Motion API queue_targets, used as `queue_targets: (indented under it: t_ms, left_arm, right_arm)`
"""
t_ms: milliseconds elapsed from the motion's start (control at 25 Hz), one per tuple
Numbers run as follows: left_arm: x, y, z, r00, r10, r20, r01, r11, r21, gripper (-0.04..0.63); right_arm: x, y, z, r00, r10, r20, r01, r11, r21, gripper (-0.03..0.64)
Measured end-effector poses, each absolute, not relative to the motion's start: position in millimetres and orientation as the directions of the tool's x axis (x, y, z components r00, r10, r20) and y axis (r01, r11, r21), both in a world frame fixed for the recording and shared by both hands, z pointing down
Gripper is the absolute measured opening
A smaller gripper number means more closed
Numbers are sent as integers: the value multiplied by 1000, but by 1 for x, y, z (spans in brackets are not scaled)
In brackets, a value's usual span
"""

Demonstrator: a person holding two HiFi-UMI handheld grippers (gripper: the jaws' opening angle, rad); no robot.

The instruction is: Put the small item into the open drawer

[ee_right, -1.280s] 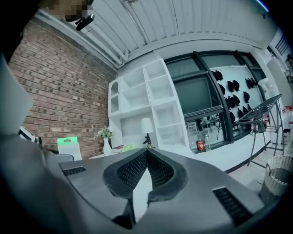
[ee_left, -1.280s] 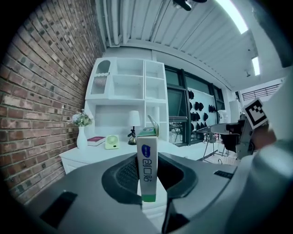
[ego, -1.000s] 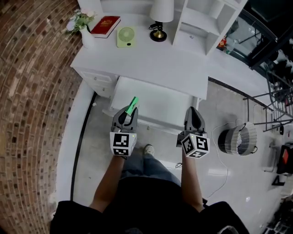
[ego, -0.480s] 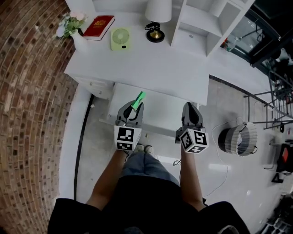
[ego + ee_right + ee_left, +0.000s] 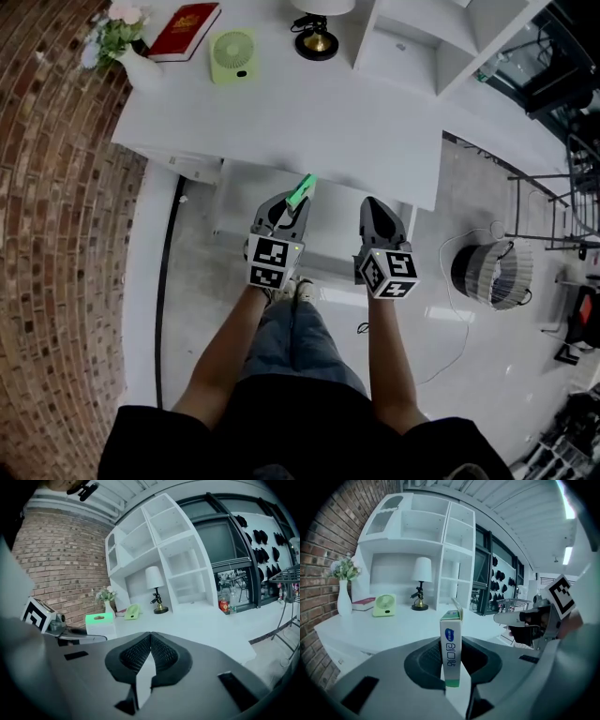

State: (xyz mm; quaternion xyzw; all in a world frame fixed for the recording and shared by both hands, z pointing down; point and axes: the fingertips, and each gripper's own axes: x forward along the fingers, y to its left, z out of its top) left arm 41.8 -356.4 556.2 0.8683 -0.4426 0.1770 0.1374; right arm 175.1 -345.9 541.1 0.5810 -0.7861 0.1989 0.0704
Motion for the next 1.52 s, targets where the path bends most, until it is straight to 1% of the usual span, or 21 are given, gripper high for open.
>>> queue_targets:
  t_ms: [200,400,640,880,1080,1280,1520]
  left_arm:
    - [52,-359,595,558,-657,506,-798,-592,113,93]
    - [57,-358,631,539,-584,607,-797,-586,144,94]
    - [65,-352,672,506,-446,738,-772,-616,157,94]
    - [65,-342,703,449,-318,835,-746,-647,154,94]
    - [63,-342,718,396,-270,878,-739,-661,130,97]
    - [64,-340,731,347,-193,918,-708,-695,122,98]
    - [69,-346,732,317,-197,928,-688,-721,81,101]
  right_arm:
    - [173,-350,572,-337,-853,399,-937,261,-233,2]
    - [171,-353,602,-351,-816,459,-934,269,-235,2]
    - [172,-358,624,-359,-780,513,-933,293,-207,2]
    - [175,-359,641,-364,-749,554,-931,303,-203,2]
    - [175,-361,653,-364,-730,579,-931,301,-206,2]
    - [174,-363,659,-361,-723,590,-932,296,-208,2]
    - [176,-363,663,-354,-716,601,-935,288,-207,2]
